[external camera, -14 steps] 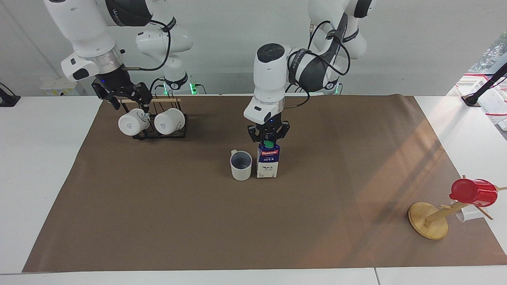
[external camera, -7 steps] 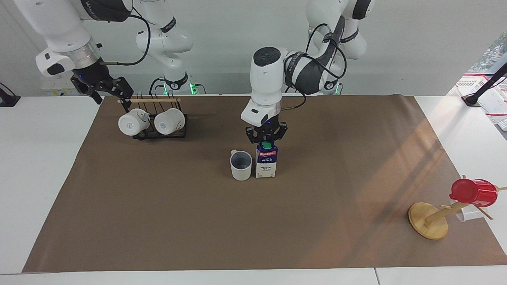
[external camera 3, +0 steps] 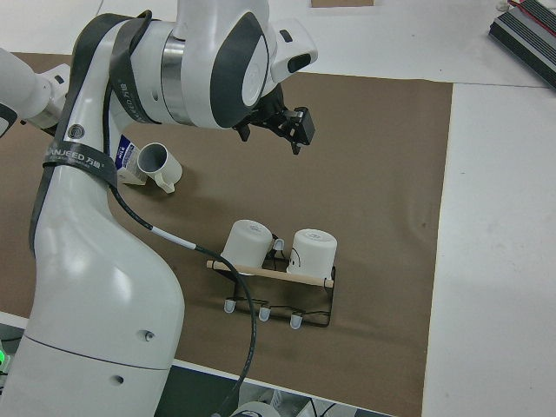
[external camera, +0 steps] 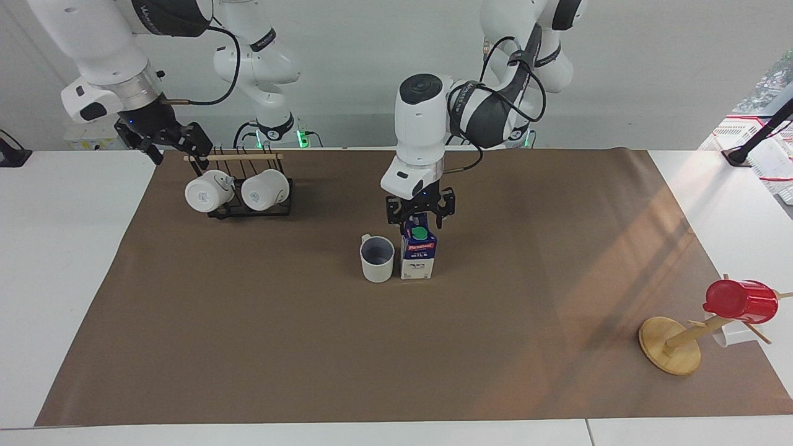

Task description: Place cup and milk on table

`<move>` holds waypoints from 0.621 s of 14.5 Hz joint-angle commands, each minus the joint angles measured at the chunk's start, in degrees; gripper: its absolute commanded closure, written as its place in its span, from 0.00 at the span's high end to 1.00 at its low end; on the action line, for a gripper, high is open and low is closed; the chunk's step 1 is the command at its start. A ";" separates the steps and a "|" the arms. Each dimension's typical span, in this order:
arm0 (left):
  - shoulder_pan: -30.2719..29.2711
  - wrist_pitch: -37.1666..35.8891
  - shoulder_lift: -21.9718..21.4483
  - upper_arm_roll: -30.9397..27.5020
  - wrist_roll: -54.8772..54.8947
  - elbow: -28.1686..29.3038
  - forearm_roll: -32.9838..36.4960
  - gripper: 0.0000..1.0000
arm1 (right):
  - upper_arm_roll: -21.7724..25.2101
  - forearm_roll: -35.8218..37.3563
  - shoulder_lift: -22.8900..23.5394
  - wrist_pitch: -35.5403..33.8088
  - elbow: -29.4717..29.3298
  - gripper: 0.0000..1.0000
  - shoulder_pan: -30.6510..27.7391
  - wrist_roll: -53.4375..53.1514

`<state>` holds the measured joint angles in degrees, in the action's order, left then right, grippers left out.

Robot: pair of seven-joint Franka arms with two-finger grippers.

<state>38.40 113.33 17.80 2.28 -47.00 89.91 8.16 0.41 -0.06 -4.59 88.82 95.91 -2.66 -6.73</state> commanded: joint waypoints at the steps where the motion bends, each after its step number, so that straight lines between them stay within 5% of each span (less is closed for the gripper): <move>1: -2.27 -5.12 -5.82 -0.35 -0.28 0.18 1.42 1.00 | -0.23 2.07 1.77 1.26 -2.03 1.00 1.15 0.49; 6: -12.01 -6.37 -17.43 -0.35 7.42 10.09 -2.08 1.00 | 1.79 2.08 3.19 0.39 -3.62 1.00 1.60 0.49; 9: -20.62 -7.50 -18.76 -0.43 20.95 11.17 -5.60 1.00 | 1.79 2.17 2.84 -0.75 -3.62 1.00 1.69 0.31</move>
<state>23.15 106.06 1.22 1.48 -33.76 97.96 5.42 1.76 1.46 -2.02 89.60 93.54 -1.67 -6.73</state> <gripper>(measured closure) 0.000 0.000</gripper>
